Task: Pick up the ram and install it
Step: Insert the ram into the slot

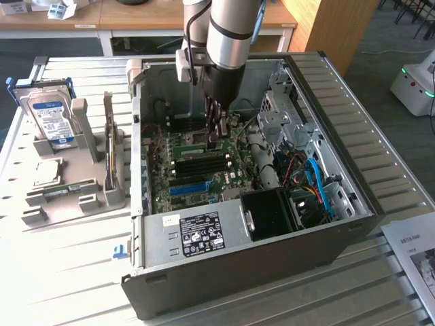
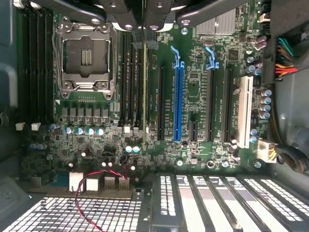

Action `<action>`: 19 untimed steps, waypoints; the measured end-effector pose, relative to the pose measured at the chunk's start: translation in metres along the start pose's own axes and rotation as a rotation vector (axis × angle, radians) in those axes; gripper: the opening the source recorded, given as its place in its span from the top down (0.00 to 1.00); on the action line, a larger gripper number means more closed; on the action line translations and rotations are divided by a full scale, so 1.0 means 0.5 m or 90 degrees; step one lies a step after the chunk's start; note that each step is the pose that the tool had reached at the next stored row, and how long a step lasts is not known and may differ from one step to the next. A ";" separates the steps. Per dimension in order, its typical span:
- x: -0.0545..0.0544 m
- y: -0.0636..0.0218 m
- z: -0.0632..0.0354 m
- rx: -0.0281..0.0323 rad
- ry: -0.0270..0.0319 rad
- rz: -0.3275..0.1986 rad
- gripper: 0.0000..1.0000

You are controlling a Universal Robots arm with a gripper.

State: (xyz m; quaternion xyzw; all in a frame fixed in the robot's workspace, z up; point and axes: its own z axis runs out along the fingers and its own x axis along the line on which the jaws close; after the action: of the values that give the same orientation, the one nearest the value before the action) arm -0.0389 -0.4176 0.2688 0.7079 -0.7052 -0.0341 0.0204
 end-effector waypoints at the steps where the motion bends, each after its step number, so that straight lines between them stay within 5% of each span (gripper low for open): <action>1: 0.000 0.000 0.002 0.0000 0.0000 0.000 0.88; 19: 0.001 -0.003 0.034 0.0001 0.0002 0.000 0.88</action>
State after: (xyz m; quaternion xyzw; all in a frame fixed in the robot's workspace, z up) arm -0.0389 -0.4177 0.2519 0.7079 -0.7052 -0.0339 0.0205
